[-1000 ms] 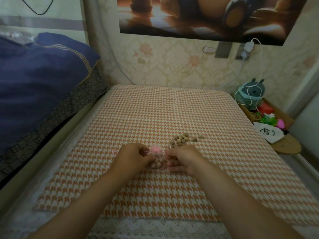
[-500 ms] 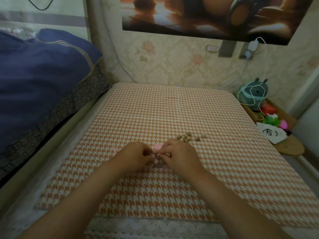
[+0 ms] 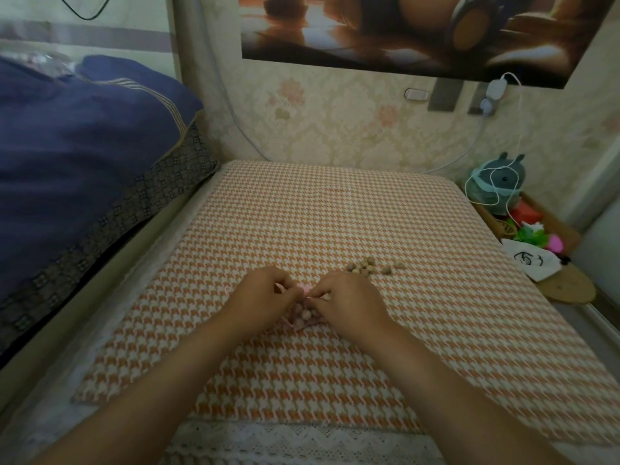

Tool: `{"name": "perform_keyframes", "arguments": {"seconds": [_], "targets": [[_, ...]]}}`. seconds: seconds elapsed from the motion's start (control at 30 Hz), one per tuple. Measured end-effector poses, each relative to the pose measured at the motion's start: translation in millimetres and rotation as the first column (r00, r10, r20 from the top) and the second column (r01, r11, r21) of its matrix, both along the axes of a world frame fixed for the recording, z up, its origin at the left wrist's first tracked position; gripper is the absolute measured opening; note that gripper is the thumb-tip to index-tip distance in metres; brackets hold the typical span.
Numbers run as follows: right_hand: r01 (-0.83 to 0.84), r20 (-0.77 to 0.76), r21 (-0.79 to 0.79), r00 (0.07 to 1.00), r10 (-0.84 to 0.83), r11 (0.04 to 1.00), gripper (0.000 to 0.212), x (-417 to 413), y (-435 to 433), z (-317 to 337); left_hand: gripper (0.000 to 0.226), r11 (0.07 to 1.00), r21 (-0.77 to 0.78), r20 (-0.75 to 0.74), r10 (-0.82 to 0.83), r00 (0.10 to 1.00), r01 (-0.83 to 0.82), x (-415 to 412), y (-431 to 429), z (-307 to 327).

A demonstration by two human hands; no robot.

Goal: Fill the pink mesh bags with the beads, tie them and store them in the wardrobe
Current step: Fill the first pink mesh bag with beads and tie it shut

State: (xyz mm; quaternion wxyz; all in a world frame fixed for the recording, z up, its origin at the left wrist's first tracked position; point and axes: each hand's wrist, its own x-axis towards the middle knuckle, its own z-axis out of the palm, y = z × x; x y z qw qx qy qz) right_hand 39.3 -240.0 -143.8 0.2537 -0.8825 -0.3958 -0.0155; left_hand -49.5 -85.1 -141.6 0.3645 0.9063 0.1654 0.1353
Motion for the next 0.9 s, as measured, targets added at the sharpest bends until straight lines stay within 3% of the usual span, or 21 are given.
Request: {"name": "perform_keyframes", "arguments": {"seconds": [0.17, 0.33, 0.57, 0.7, 0.9], "targets": [[0.055, -0.099, 0.035, 0.994, -0.051, 0.998, 0.014, 0, -3, 4, 0.018, 0.924, -0.374, 0.067, 0.113, 0.991, -0.079, 8, -9, -2], [0.100, -0.208, 0.086, 0.975, -0.081, 0.991, 0.009, 6, -3, -1, 0.005, 0.890, -0.455, 0.035, 0.037, 0.999, -0.017, 9, -12, -2], [0.018, -0.243, 0.147, 0.970, 0.019, 0.989, 0.014, 11, -12, 5, 0.025, 0.964, -0.261, 0.096, 0.083, 0.992, -0.055, 15, -16, -12], [0.009, -0.127, 0.134, 0.992, 0.008, 0.991, 0.013, 14, -24, 13, 0.015, 0.985, -0.166, 0.133, 0.074, 0.988, -0.051, 22, -24, -10], [-0.097, 0.122, 0.008, 0.988, 0.096, 0.995, 0.011, 22, -34, 19, 0.030, 0.991, -0.130, 0.126, 0.044, 0.991, -0.028, 32, -40, -12]]}}
